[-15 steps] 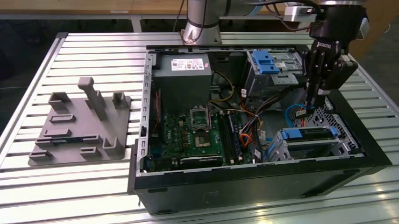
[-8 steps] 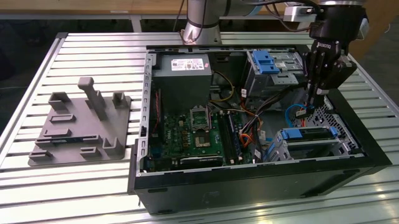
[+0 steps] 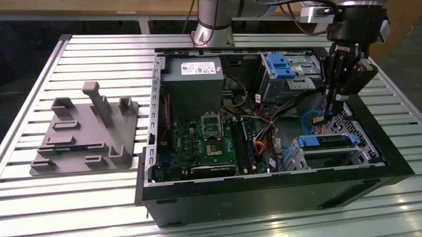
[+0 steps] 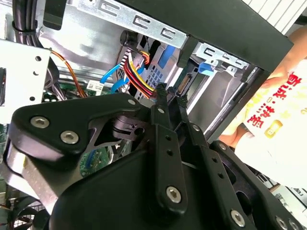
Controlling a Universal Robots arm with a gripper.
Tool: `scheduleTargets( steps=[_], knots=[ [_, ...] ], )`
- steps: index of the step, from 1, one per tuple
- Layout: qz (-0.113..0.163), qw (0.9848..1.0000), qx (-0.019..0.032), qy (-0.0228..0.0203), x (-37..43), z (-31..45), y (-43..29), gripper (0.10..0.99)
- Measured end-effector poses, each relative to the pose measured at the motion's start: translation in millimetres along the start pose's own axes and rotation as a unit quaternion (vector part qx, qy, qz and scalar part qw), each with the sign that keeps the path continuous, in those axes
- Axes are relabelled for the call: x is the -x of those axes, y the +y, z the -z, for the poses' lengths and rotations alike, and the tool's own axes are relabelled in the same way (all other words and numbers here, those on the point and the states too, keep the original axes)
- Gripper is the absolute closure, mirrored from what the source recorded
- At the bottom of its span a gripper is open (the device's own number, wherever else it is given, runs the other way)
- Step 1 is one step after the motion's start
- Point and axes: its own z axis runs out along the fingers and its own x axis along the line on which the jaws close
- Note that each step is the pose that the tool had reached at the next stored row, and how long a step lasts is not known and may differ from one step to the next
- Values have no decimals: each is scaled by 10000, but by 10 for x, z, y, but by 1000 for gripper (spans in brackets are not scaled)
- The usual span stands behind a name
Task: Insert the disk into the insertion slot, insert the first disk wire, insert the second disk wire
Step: 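Insert the first disk wire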
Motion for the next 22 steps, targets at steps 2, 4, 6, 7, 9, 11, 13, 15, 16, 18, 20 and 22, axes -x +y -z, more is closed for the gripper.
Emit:
scheduleTargets(
  steps=[2,4,6,7,9,11,13,15,16,18,20,22],
  knots=[
    [-1,10000,-1,13,4,-3,0,851],
    [-1,10000,-1,12,11,-2,1,851],
    [-1,10000,-1,11,16,-2,1,851],
    [-1,10000,0,12,18,-1,2,851],
    [-1,10000,-1,12,21,-1,2,851],
    [-1,10000,0,11,22,-1,2,851],
    [-1,10000,0,5,23,-2,2,851],
    [0,10000,1,-4,23,-2,2,851],
    [0,10000,1,-5,23,-2,2,851],
    [0,10000,1,-6,23,-2,2,851],
    [0,10000,1,-5,25,-1,4,851],
    [0,10000,1,-6,30,-1,7,851]
  ],
)
